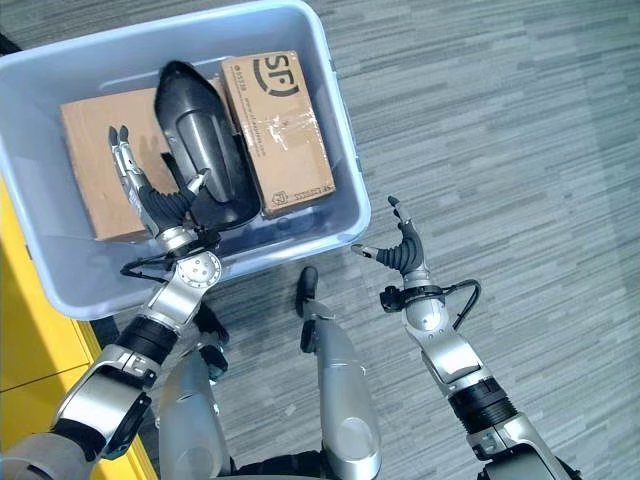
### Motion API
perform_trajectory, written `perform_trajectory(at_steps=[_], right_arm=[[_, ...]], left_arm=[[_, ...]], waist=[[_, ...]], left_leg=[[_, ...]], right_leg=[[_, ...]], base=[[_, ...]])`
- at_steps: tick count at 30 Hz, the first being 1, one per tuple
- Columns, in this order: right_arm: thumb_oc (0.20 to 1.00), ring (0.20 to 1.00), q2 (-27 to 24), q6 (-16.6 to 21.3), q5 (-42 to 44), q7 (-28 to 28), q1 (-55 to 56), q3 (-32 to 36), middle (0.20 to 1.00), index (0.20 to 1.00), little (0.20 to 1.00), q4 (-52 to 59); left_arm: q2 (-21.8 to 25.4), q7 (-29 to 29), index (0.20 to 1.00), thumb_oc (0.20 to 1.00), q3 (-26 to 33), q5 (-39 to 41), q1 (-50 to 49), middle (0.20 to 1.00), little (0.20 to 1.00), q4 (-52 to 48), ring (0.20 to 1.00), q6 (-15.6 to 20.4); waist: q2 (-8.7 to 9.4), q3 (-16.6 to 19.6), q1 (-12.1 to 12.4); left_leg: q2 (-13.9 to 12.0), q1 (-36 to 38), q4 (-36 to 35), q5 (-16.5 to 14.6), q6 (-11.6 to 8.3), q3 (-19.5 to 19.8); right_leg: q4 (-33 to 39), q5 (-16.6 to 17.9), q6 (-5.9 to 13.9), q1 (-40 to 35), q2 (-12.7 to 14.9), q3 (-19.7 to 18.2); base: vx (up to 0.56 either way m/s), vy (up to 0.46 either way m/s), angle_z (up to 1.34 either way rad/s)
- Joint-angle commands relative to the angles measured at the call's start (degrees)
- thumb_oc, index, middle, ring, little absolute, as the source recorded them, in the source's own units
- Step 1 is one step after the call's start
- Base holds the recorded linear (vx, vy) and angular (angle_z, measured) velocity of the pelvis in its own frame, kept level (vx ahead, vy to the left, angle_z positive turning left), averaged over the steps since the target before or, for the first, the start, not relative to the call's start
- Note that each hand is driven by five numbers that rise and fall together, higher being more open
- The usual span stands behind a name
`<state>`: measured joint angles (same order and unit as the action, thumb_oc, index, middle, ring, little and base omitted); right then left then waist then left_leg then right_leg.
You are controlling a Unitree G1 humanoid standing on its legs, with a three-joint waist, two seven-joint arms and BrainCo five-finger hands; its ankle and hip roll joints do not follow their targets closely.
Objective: Move parts from the plastic box to the shelf.
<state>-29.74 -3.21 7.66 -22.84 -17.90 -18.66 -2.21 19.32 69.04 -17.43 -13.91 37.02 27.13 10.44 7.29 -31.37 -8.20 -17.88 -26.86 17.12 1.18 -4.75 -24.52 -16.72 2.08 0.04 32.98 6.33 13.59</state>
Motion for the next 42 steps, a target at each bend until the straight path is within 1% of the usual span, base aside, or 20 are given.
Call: perform_trajectory(at_steps=[1,2,6,8,9,10,11,12,15,18,20,22,25,27,32,33,34,35,36,42], right_arm=[[1.000,1.000,-0.3,3.8,0.3,-2.1,-0.4,1.6,1.000,1.000,1.000,2.3],[1.000,1.000,0.0,4.0,-0.2,-2.6,-0.1,1.2,1.000,1.000,1.000,2.2],[1.000,1.000,0.5,3.2,-0.2,-2.8,-0.9,0.7,1.000,1.000,1.000,1.7],[1.000,1.000,0.3,2.8,-0.2,-2.8,-1.0,0.4,1.000,1.000,1.000,1.7],[1.000,1.000,0.2,2.7,-0.1,-2.8,-1.0,0.5,1.000,1.000,1.000,1.7],[1.000,1.000,0.2,2.6,-0.2,-2.5,-0.9,0.6,1.000,1.000,1.000,1.5],[1.000,1.000,0.2,2.5,-0.1,-2.5,-0.8,0.7,1.000,1.000,1.000,1.6],[1.000,1.000,0.0,2.3,0.0,-2.6,-0.6,1.1,1.000,1.000,1.000,1.9],[1.000,1.000,0.5,2.2,-0.5,-2.5,-0.8,1.3,1.000,1.000,1.000,1.6],[1.000,1.000,1.0,1.3,0.0,-1.7,-1.3,1.6,1.000,1.000,1.000,1.8],[1.000,1.000,0.9,0.5,0.8,-1.8,-2.0,1.5,1.000,1.000,1.000,2.0],[1.000,1.000,1.0,0.1,0.9,-1.8,-2.3,1.4,1.000,1.000,1.000,1.9],[1.000,1.000,0.6,-0.1,2.0,-2.2,-3.3,0.7,1.000,1.000,1.000,1.8],[1.000,1.000,0.6,-0.3,2.1,-2.4,-3.8,0.4,1.000,1.000,1.000,1.5],[1.000,1.000,-0.1,-0.9,3.1,-2.8,-5.3,-0.1,1.000,1.000,1.000,1.0],[1.000,1.000,-0.3,-1.0,3.1,-2.7,-5.9,-0.3,1.000,1.000,1.000,0.8],[1.000,1.000,-0.7,-1.1,3.4,-2.2,-6.6,-0.2,1.000,1.000,1.000,0.5],[1.000,1.000,-0.6,-1.2,3.4,-2.3,-6.8,-0.2,1.000,1.000,1.000,0.4],[1.000,1.000,-0.7,-1.7,3.7,-2.6,-7.1,-0.5,1.000,1.000,1.000,0.4],[1.000,1.000,-1.0,-2.4,3.5,-2.2,-7.4,-0.4,1.000,1.000,1.000,0.8]], left_arm=[[1.8,8.8,1.000,1.000,0.6,-8.2,1.1,1.000,1.000,-3.6,1.000,3.0],[2.2,10.2,1.000,1.000,1.9,-7.4,0.8,1.000,1.000,-4.2,1.000,3.0],[2.1,8.9,1.000,1.000,2.9,-4.5,1.1,1.000,1.000,-1.8,1.000,1.0],[2.6,6.3,1.000,1.000,2.8,-2.6,1.4,1.000,1.000,-1.4,1.000,1.1],[2.6,5.1,1.000,1.000,2.8,-0.3,1.5,1.000,1.000,-1.3,1.000,1.6],[2.1,2.2,1.000,1.000,2.9,2.5,1.4,1.000,1.000,-1.0,1.000,0.5],[1.8,0.5,1.000,1.000,2.8,4.9,1.5,1.000,1.000,-0.7,1.000,0.2],[0.6,-1.4,1.000,1.000,3.1,12.2,1.5,1.000,1.000,0.0,1.000,0.6],[-1.9,-0.6,1.000,1.000,4.0,18.2,1.3,1.000,1.000,1.3,1.000,1.5],[-5.6,0.6,1.000,1.000,5.8,27.6,1.9,1.000,1.000,3.5,1.000,1.6],[-6.2,1.9,1.000,1.000,6.1,26.7,3.1,1.000,1.000,5.7,1.000,1.1],[-6.5,3.0,1.000,1.000,6.0,27.3,3.7,1.000,1.000,6.5,1.000,-1.0],[-5.3,3.0,1.000,1.000,6.1,31.8,6.2,1.000,1.000,10.1,1.000,-2.7],[-4.5,2.1,1.000,1.000,6.2,32.2,7.6,1.000,1.000,11.6,1.000,-3.5],[-3.4,-2.0,1.000,1.000,5.5,34.3,10.8,1.000,1.000,14.4,1.000,-5.5],[-3.2,-2.6,1.000,1.000,5.0,32.4,11.7,1.000,1.000,15.0,1.000,-6.8],[-2.4,-3.4,1.000,1.000,4.2,33.5,14.0,1.000,1.000,16.4,1.000,-9.6],[-2.3,-3.7,1.000,1.000,4.1,33.3,14.4,1.000,1.000,16.6,1.000,-10.1],[-1.3,-6.6,1.000,1.000,3.6,32.7,16.0,1.000,1.000,17.9,1.000,-11.7],[-1.5,-11.7,1.000,1.000,2.6,36.9,16.6,1.000,1.000,19.9,1.000,-14.0]], waist=[[2.31,1.6,0.6],[2.41,1.6,0.9],[2.72,1.6,1.1],[2.77,1.6,1.0],[2.76,1.6,1.0],[2.69,1.6,0.9],[2.84,1.6,0.9],[3.12,1.6,0.6],[3.62,1.6,0.3],[4.36,1.6,-0.2],[4.86,1.6,-0.5],[4.92,1.6,-0.6],[5.62,1.6,-1.1],[5.83,1.6,-1.4],[6.10,1.6,-2.1],[6.14,1.6,-2.3],[6.38,1.6,-2.8],[6.45,1.6,-2.9],[6.78,1.6,-3.2],[6.94,1.6,-3.8]], left_leg=[[-1.4,-3.3,6.2,-4.3,-4.04,2.0],[-1.3,-3.2,5.8,-4.0,-4.15,2.5],[-1.7,-3.3,6.3,-4.0,-4.33,2.7],[-2.1,-3.6,6.7,-4.0,-4.43,2.6],[-2.2,-3.6,6.9,-4.0,-4.44,2.6],[-2.2,-2.7,7.4,-5.5,-5.04,3.2],[-2.4,-2.7,7.7,-5.7,-5.06,3.2],[-2.8,-3.0,8.2,-5.8,-5.05,3.0],[-3.3,-3.6,8.8,-6.0,-5.12,2.8],[-4.0,-4.2,9.5,-6.1,-5.26,2.5],[-4.5,-4.7,10.0,-6.1,-5.44,2.3],[-4.6,-4.7,10.0,-6.1,-5.48,2.3],[-5.4,-5.1,10.6,-6.1,-5.74,2.0],[-5.6,-5.4,10.9,-6.1,-5.83,2.0],[-6.0,-5.9,11.3,-6.0,-5.90,1.5],[-6.2,-5.9,11.3,-6.0,-5.96,1.3],[-6.3,-6.3,11.5,-6.0,-6.04,1.4],[-6.4,-6.4,11.5,-6.0,-6.02,1.4],[-6.5,-6.6,11.7,-6.0,-6.01,1.3],[-6.4,-7.2,11.8,-6.0,-5.94,0.9]], right_leg=[[-1.8,-3.9,6.79,-0.7,2.7,0.7],[-1.7,-3.9,6.74,-0.9,2.5,0.9],[-2.0,-4.2,6.68,-1.2,2.3,1.1],[-2.2,-4.3,6.56,-1.2,2.3,1.2],[-2.2,-4.3,6.53,-1.1,2.2,1.2],[-2.9,-5.6,7.20,-2.0,2.2,1.0],[-3.0,-5.6,7.26,-2.0,2.2,1.0],[-3.2,-5.6,7.29,-1.8,2.1,1.0],[-3.2,-5.7,7.43,-1.5,1.9,1.0],[-3.2,-5.6,7.56,-1.2,1.7,1.2],[-3.4,-5.6,7.58,-0.8,1.7,1.3],[-3.6,-5.6,7.60,-0.7,1.7,1.3],[-3.8,-5.5,7.50,-0.4,1.8,1.5],[-4.0,-5.5,7.48,0.0,1.8,1.4],[-4.0,-5.2,7.34,0.8,2.0,1.4],[-3.9,-5.2,7.28,0.8,2.0,1.4],[-4.0,-5.1,7.23,1.3,1.9,1.1],[-4.0,-5.1,7.25,1.4,1.9,1.1],[-4.1,-5.1,7.26,1.7,1.9,1.1],[-4.3,-4.9,7.16,2.6,1.7,1.0]], base=[[-0.07,-0.086,0.04],[0.00,-0.053,0.00],[0.00,-0.019,-0.02],[0.00,0.000,0.00],[0.09,0.033,-0.01],[0.10,0.028,0.00],[0.10,0.022,0.02],[0.00,0.000,0.00],[0.00,-0.004,-0.01],[0.01,-0.035,-0.04],[0.01,-0.055,-0.02],[0.01,-0.024,-0.05],[0.00,-0.022,-0.03],[0.00,0.000,0.00],[0.00,0.000,0.00],[-0.03,0.020,-0.03],[0.00,0.000,0.00],[0.00,0.000,0.00],[-0.01,-0.031,-0.01],[0.00,0.000,0.00]])
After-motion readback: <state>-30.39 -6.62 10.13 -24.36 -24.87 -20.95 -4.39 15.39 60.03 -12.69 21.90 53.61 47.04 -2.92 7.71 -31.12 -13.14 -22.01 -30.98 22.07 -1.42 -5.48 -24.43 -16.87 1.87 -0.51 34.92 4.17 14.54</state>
